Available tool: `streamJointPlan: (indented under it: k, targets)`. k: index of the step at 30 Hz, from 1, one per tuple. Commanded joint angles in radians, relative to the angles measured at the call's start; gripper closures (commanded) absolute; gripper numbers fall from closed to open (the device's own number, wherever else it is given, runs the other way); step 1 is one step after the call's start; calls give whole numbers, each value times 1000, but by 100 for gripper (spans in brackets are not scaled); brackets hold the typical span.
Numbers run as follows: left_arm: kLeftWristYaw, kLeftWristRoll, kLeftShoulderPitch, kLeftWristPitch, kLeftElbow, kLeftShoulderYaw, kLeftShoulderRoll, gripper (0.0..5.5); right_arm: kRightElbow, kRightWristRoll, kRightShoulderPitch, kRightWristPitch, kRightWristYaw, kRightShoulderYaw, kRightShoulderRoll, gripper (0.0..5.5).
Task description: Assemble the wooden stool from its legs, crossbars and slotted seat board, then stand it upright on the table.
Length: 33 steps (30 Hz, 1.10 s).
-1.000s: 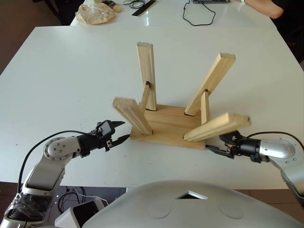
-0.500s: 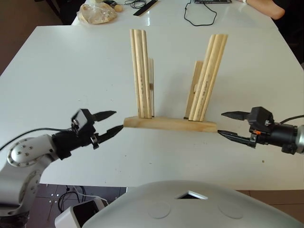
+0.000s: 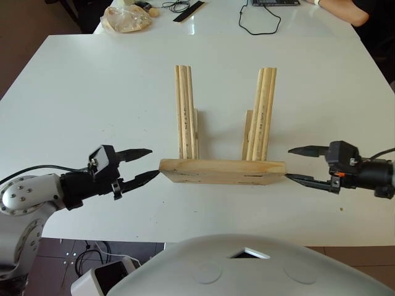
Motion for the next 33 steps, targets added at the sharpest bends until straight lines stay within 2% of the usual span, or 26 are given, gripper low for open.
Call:
streamJointPlan:
  k: [1, 4, 8, 14, 18, 23, 29, 33]
  targets:
    - [-33, 113, -12, -86, 104, -48, 22, 273, 60, -42, -37, -54, 15, 41, -12, 260]
    - [-79, 249, 17, -234, 249, -88, 51, 273, 125, -77, -50, -100, 40, 68, -25, 260]
    - [-89, 320, -3, -315, 331, -157, 34, 273, 212, -138, -90, -159, 63, 165, -11, 260]
    - [-30, 352, -121, -343, 383, -284, -77, 273, 294, -192, -156, -209, 74, 308, 40, 260]
    - [-30, 374, -158, -385, 443, -331, -105, 273, 352, -227, -209, -237, 80, 376, 69, 260]
    - [-22, 375, -192, -413, 479, -376, -135, 273, 408, -263, -248, -269, 83, 436, 102, 260]
    - [-35, 345, -194, -387, 463, -393, -135, 273, 419, -272, -234, -288, 79, 443, 107, 260]
    - [-48, 366, -192, -409, 478, -417, -119, 338, 439, -286, -247, -298, 70, 451, 118, 324]
